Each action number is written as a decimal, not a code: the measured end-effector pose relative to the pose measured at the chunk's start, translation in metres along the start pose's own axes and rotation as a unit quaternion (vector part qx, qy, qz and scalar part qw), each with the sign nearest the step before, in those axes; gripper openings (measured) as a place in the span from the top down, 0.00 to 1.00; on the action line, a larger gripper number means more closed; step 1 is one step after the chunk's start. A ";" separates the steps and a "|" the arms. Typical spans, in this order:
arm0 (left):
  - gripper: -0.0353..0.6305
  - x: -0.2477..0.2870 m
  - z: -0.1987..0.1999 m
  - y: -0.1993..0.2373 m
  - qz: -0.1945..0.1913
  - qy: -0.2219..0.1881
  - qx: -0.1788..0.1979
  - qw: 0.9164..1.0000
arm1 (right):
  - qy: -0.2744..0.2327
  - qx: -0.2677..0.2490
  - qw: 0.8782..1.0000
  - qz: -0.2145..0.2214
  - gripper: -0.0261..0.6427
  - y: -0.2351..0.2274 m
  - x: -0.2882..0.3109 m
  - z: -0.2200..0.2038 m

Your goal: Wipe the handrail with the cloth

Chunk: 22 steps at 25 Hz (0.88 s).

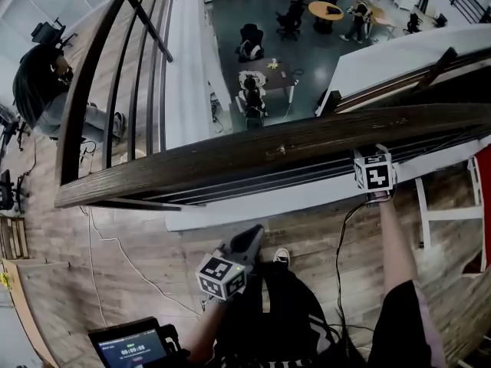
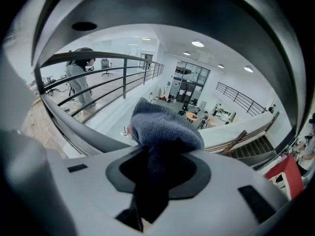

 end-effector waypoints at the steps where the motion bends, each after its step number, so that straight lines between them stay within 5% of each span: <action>1: 0.95 0.001 -0.001 0.000 0.000 0.002 -0.001 1.000 | 0.001 0.007 1.000 -0.006 0.80 -0.009 0.000 -0.002; 12: 0.95 -0.006 -0.001 0.009 0.013 0.010 0.007 1.000 | -0.025 0.033 0.999 -0.015 0.80 0.011 -0.015 -0.009; 22: 0.95 -0.045 -0.013 0.048 0.016 -0.009 0.006 1.000 | -0.002 -0.003 0.997 0.080 0.80 0.180 -0.030 -0.053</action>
Point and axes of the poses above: the fingertips, and each gripper's own axes: x forward along the fingers, y to its left, z out of its top, the point moved 3 cm from there along -x, backward along the fingers, and after that the axes turned 6 degrees about x, right-handed, at the moved point
